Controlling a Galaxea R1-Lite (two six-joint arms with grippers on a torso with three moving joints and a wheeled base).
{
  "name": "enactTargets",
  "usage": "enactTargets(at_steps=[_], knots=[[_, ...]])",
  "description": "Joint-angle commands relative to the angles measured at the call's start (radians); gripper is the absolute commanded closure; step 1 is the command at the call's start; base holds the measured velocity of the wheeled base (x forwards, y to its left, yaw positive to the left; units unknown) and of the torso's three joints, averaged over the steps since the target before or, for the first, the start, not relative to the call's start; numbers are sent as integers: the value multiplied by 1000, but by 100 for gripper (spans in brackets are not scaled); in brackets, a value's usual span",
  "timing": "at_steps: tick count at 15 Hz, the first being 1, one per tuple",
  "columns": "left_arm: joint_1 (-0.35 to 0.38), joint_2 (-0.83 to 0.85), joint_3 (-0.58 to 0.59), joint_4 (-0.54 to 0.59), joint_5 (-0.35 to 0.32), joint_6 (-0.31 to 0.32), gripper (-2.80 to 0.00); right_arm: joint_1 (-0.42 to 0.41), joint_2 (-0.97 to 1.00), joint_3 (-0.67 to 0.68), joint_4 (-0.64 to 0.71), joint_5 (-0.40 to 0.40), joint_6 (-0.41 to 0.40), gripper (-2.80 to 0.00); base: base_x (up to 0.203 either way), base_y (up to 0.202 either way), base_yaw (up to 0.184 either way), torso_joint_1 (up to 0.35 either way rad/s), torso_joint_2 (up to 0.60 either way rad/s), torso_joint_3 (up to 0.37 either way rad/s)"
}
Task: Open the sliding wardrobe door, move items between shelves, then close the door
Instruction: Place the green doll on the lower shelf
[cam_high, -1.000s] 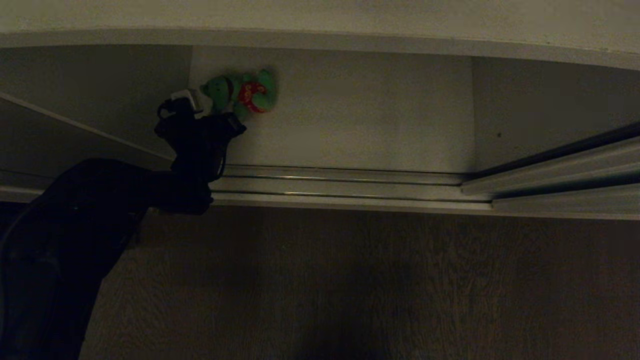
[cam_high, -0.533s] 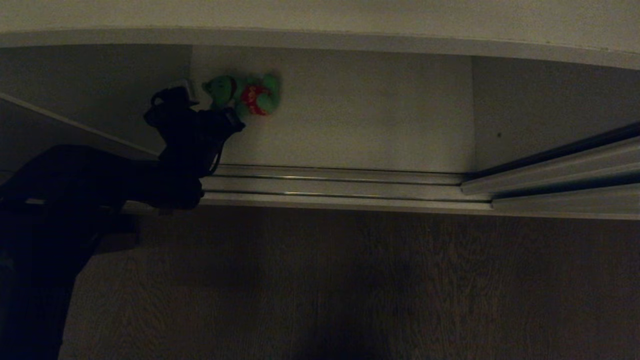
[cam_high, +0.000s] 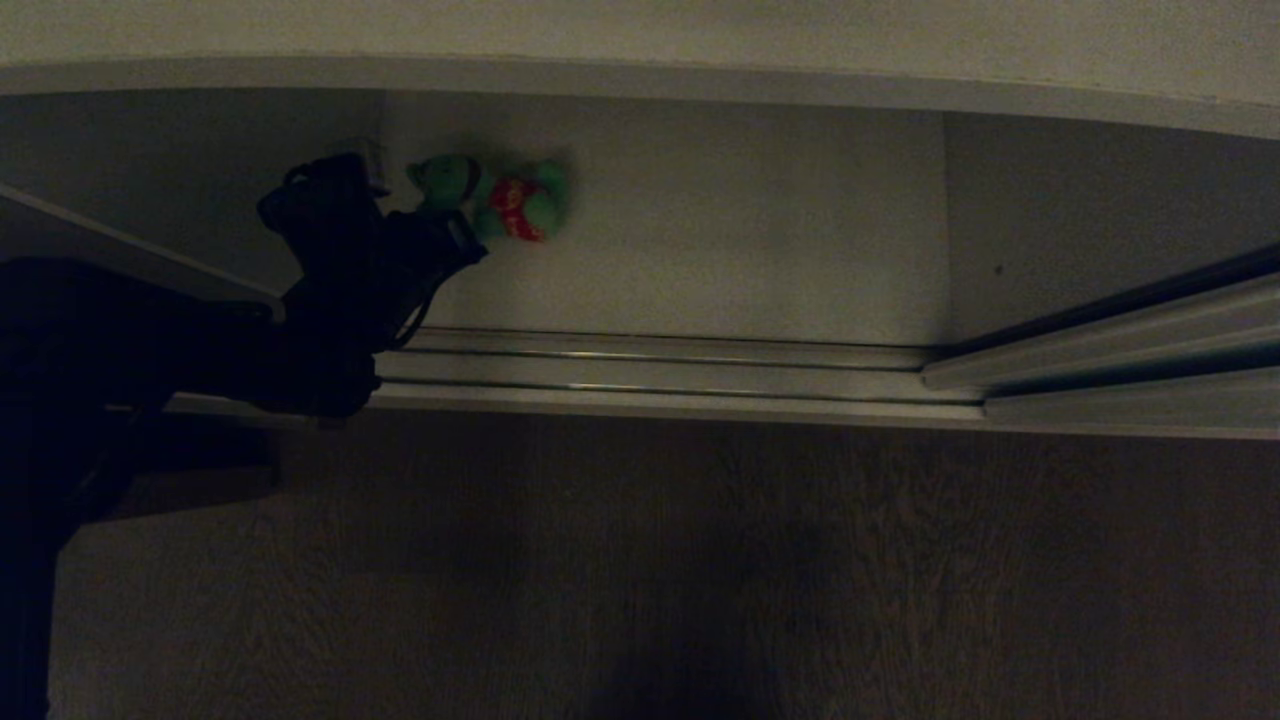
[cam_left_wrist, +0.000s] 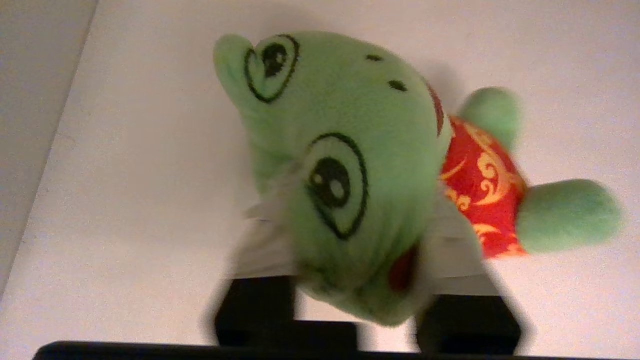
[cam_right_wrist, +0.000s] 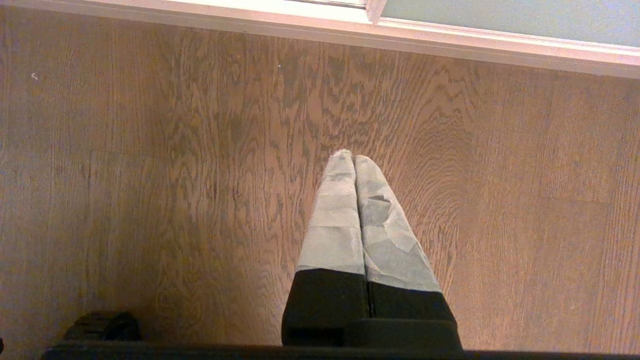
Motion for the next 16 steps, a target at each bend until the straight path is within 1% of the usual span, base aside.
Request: enactTargets(at_steps=[1,4,6,8,10,12,13,16], knots=[[-1,18,-7,-7,-2,-1,-280,1,0,1,0,0,0,0,0,0,0,0,0,0],[0,77,-40,-15,-5,-2,-280,1,0,-1,0,0,0,0,0,0,0,0,0,0],[0,67,-36,-17,-1,-11,-280,0,0,0,0,0,0,0,0,0,0,0,0,0],[1,8,-4,-11,-4,-12,-280,0,0,0,0,0,0,0,0,0,0,0,0,0],[2,-16,45,-6,-7,2,-280,1,0,-1,0,0,0,0,0,0,0,0,0,0],[2,-20,88,5,-22,45,-280,0,0,1,0,0,0,0,0,0,0,0,0,0],[2,-29,112,6,-26,54,-280,0,0,-1,0,0,0,0,0,0,0,0,0,0],[2,-86,147,19,-32,56,-280,1,0,-1,0,0,0,0,0,0,0,0,0,0]])
